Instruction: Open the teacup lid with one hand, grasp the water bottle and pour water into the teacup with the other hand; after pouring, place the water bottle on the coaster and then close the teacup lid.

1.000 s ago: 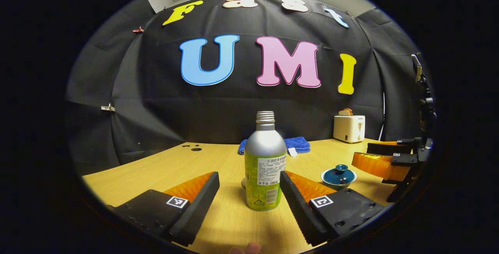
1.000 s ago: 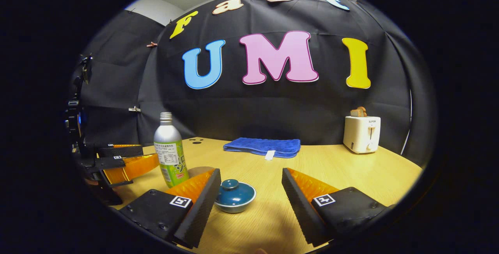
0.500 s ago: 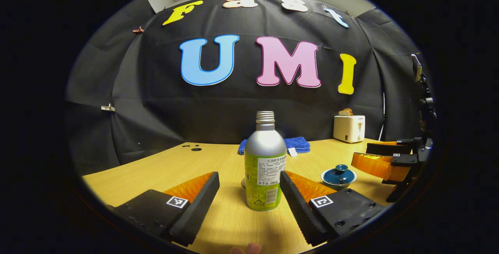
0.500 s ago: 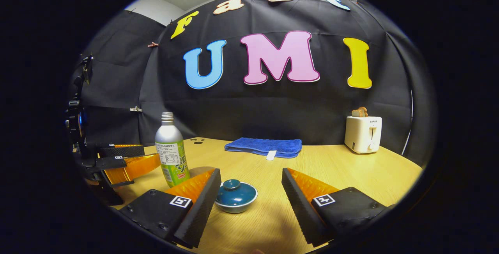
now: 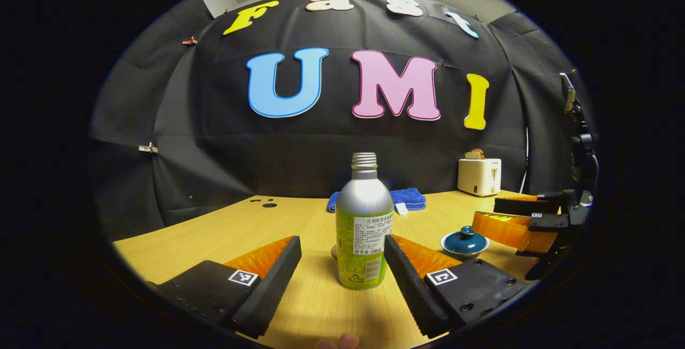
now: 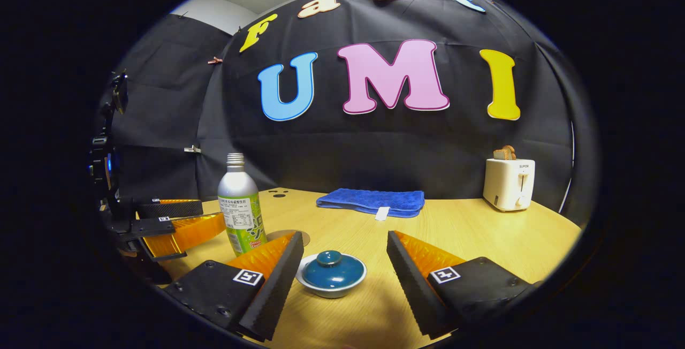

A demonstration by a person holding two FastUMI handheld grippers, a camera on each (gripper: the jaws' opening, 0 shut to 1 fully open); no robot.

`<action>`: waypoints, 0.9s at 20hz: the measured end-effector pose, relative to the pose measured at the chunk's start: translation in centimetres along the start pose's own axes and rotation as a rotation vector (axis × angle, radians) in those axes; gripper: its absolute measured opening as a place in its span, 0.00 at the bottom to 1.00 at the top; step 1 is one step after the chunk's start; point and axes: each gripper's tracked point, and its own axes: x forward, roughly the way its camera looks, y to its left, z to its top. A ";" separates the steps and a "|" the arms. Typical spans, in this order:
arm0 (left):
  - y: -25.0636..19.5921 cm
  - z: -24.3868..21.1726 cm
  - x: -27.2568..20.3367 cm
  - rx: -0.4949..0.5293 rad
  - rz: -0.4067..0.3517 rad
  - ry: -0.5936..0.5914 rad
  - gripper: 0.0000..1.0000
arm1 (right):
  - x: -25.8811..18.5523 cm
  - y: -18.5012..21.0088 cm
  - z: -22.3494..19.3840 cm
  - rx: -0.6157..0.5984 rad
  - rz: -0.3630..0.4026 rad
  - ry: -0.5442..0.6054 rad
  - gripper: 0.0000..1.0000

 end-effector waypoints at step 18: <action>0.0 0.0 0.1 0.000 0.000 -0.002 0.99 | 2.2 1.1 -2.7 -0.074 0.000 0.181 0.30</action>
